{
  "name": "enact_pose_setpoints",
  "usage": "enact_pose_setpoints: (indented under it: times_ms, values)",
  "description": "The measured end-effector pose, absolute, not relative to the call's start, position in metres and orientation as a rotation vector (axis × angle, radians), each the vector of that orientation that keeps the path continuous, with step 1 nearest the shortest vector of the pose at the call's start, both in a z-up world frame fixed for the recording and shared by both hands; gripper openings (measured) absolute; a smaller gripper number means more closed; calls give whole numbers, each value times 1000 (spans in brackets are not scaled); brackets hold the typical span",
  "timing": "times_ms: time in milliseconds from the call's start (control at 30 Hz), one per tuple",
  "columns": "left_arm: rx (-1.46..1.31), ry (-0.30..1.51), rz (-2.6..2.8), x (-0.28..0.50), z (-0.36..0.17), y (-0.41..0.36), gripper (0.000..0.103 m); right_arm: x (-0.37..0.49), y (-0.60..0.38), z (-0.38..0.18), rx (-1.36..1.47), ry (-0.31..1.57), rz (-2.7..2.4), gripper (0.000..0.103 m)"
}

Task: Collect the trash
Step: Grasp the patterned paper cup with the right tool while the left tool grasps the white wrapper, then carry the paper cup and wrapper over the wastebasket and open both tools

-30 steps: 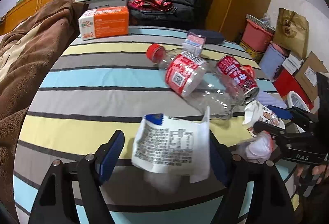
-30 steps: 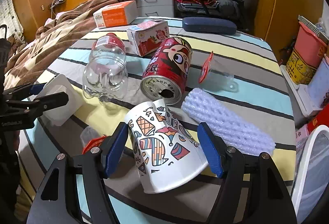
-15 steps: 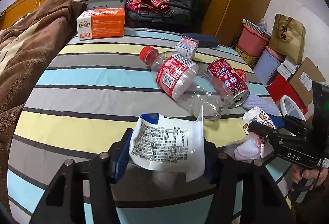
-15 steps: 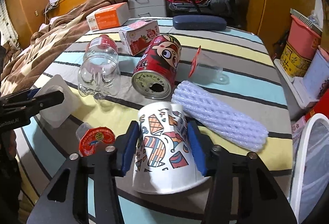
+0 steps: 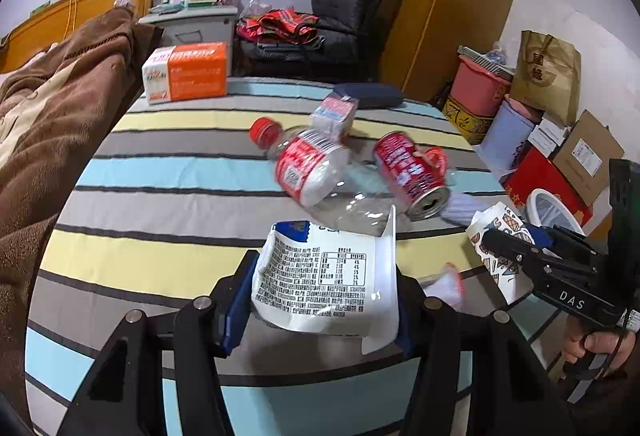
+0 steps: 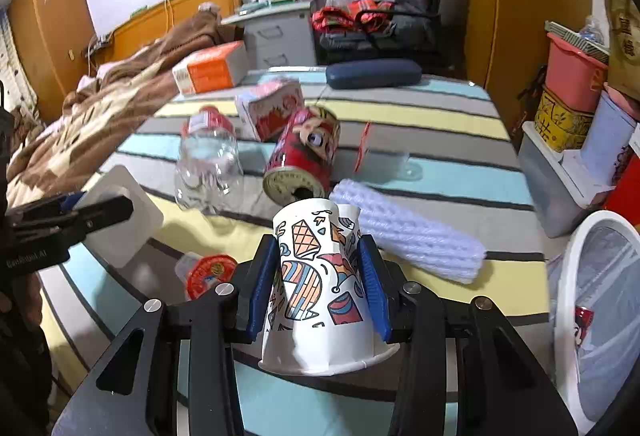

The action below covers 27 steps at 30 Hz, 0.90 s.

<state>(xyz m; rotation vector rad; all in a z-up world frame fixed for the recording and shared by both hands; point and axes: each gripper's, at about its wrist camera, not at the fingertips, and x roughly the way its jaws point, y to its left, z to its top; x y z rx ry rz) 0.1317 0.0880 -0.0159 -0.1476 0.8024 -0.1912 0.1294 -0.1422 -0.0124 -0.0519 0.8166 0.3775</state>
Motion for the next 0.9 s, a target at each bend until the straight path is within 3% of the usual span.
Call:
enact_pose_setpoints:
  times_ms: [900]
  values:
    - [8,703,-430,121,38,-59,59,95,-251,20,107,682,144,43]
